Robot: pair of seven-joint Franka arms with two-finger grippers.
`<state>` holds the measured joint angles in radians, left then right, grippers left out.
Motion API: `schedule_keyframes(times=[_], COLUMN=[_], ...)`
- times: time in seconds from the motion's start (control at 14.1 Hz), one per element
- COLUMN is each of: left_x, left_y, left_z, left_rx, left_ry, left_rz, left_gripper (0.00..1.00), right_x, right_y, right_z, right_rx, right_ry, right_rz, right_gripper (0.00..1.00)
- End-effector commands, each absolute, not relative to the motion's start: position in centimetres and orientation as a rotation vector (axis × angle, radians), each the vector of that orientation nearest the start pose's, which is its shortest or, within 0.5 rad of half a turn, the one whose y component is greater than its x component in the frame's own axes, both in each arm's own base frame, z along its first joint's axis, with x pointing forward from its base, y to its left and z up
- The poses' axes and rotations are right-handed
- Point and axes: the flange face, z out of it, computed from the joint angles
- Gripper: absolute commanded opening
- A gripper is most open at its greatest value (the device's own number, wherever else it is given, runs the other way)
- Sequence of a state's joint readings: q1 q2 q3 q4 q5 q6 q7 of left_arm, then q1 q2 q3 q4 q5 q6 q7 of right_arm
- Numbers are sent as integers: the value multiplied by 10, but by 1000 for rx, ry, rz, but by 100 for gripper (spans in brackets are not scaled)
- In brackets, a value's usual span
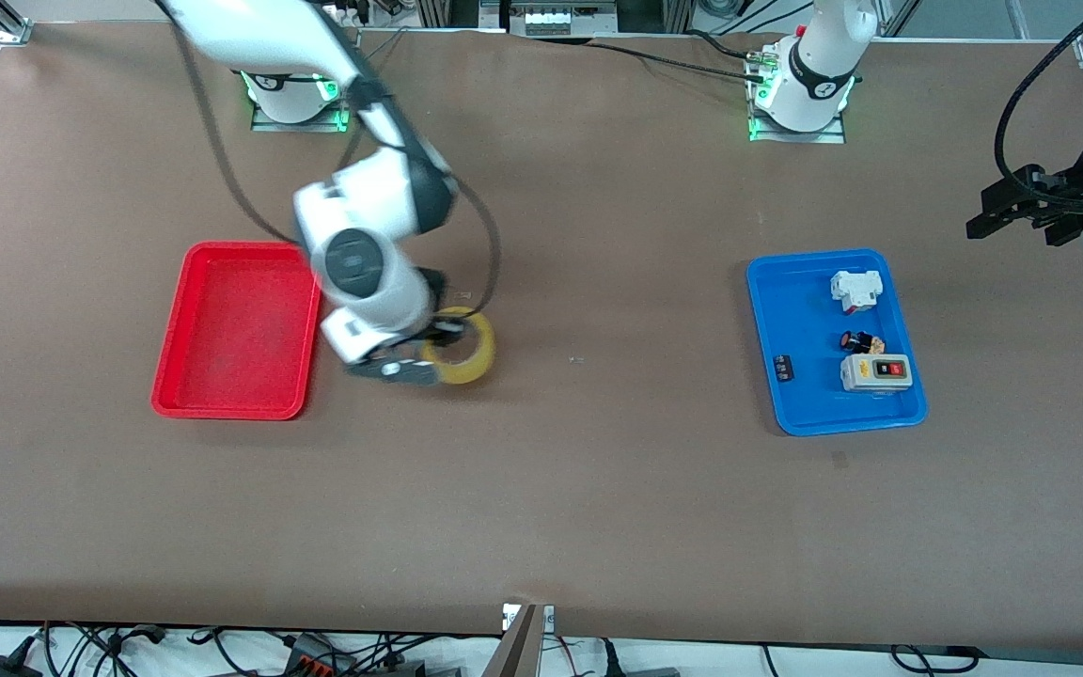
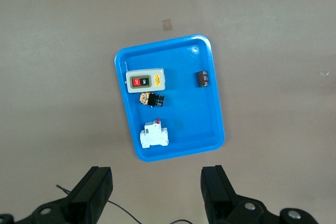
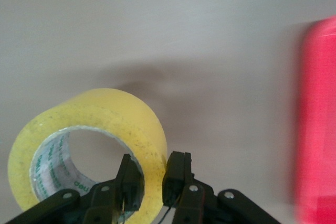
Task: Place and move tape with both arms
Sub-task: 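Carry the tape roll with the right gripper into the red tray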
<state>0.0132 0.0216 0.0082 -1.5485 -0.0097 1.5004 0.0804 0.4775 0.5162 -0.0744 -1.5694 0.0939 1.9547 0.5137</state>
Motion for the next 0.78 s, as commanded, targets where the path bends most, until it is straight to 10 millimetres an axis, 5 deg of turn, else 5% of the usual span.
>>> schedule_keyframes(times=[0.0, 0.14, 0.36, 0.57, 0.71], left_x=[556, 558, 560, 560, 560], left_y=[1, 2, 6, 7, 6], left_z=[621, 619, 616, 615, 615], left_rx=[-3124, -3123, -3105, -3089, -3098], left_ry=[66, 66, 61, 62, 63], left_rz=[99, 85, 82, 87, 89], left_gripper=[100, 100, 100, 100, 100], right_x=[623, 613, 592, 579, 564], right_y=[143, 71, -4, -29, -29], right_z=[325, 311, 294, 272, 260], right_rx=[-3112, -3087, -3126, -3176, -3176], right_ry=[247, 249, 282, 237, 228], right_rz=[348, 416, 450, 457, 428], right_gripper=[0, 0, 0, 0, 0])
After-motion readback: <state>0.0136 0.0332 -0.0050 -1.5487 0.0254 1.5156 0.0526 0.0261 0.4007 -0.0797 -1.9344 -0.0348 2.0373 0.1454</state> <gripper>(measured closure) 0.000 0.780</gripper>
